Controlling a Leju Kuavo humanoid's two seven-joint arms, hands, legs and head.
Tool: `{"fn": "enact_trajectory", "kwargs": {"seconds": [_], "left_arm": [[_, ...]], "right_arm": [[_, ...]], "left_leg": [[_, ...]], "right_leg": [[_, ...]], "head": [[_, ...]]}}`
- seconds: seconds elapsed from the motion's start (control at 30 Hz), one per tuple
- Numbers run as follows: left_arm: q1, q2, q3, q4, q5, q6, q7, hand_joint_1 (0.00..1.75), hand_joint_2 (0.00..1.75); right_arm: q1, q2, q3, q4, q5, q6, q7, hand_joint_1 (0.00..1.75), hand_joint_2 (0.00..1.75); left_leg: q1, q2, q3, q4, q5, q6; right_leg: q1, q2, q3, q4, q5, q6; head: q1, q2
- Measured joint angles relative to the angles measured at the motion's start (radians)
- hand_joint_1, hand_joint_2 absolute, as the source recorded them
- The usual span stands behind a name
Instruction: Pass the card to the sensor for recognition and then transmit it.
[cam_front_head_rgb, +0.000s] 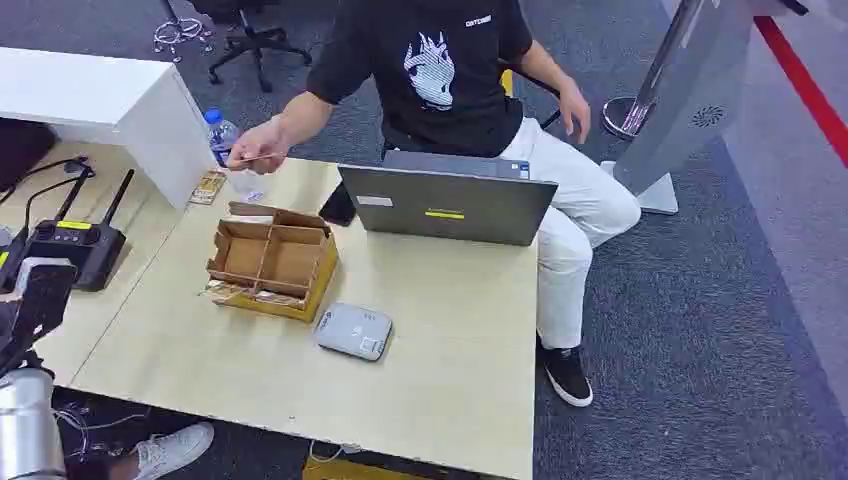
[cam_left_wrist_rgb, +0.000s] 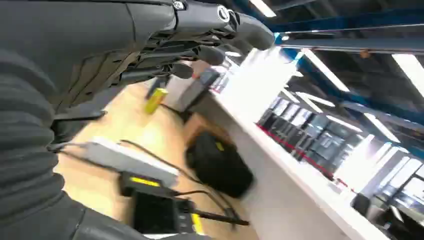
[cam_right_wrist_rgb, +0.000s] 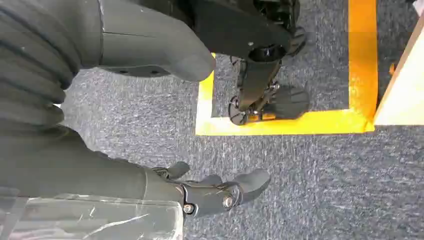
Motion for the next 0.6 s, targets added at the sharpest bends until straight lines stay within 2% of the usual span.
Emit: {"fn": "enact_trajectory", "kwargs": {"seconds": [0.27,0.37,0.43,0.47,0.5,0.53,0.6], "left_arm": [[-0.123,0.034,-0.216,-0.021,-0.153,0.004,0.049,0.00,1.75],[-0.208,0.044,-0.326,-0.026,-0.219,0.005,0.072,0.00,1.75],[-0.324,0.070,-0.487,-0.026,-0.402,0.024,0.161,0.00,1.75],[-0.360,0.093,-0.581,-0.026,-0.505,0.037,0.192,0.00,1.75],[-0.387,0.108,-0.646,-0.026,-0.564,0.047,0.209,0.07,1.75],[-0.401,0.115,-0.702,-0.026,-0.579,0.054,0.215,1.75,1.75],[-0.417,0.124,-0.758,-0.023,-0.575,0.060,0.228,1.75,1.75]], "right_arm": [[-0.003,0.006,0.000,0.000,-0.015,0.022,-0.003,0.00,1.75],[-0.005,0.012,-0.005,0.000,-0.020,0.031,-0.003,0.00,1.75],[-0.014,0.018,-0.013,0.001,-0.042,0.053,-0.003,0.00,1.75],[-0.019,0.019,-0.016,0.001,-0.047,0.061,-0.006,0.00,1.75],[-0.021,0.021,-0.017,0.001,-0.053,0.064,-0.011,0.00,1.75],[-0.023,0.024,-0.020,0.001,-0.053,0.066,-0.015,0.00,1.75],[-0.024,0.029,-0.022,0.001,-0.052,0.071,-0.020,0.00,1.75]], "left_leg": [[0.000,0.001,0.000,0.000,0.000,0.000],[0.001,0.000,-0.002,0.004,0.002,0.001],[0.003,-0.005,-0.012,0.004,0.006,0.001],[0.002,-0.006,-0.012,0.003,0.006,0.001],[0.000,-0.005,-0.010,0.002,0.006,0.001],[-0.001,-0.002,-0.009,0.002,0.006,0.001],[0.000,0.004,-0.010,0.003,0.006,0.001]], "right_leg": [[0.000,0.001,0.000,0.000,0.000,0.000],[0.001,0.000,-0.007,0.000,0.001,0.001],[0.004,-0.006,-0.007,0.000,0.005,0.000],[0.003,-0.007,-0.007,0.001,0.006,0.001],[0.002,-0.006,-0.006,0.001,0.006,0.001],[0.001,-0.003,-0.006,0.001,0.006,0.001],[0.002,0.003,-0.009,0.001,0.008,0.000]], "head": [[0.000,0.000],[-0.003,0.000],[0.002,0.000],[0.004,0.000],[0.003,0.000],[0.002,0.000],[0.003,0.000]]}}
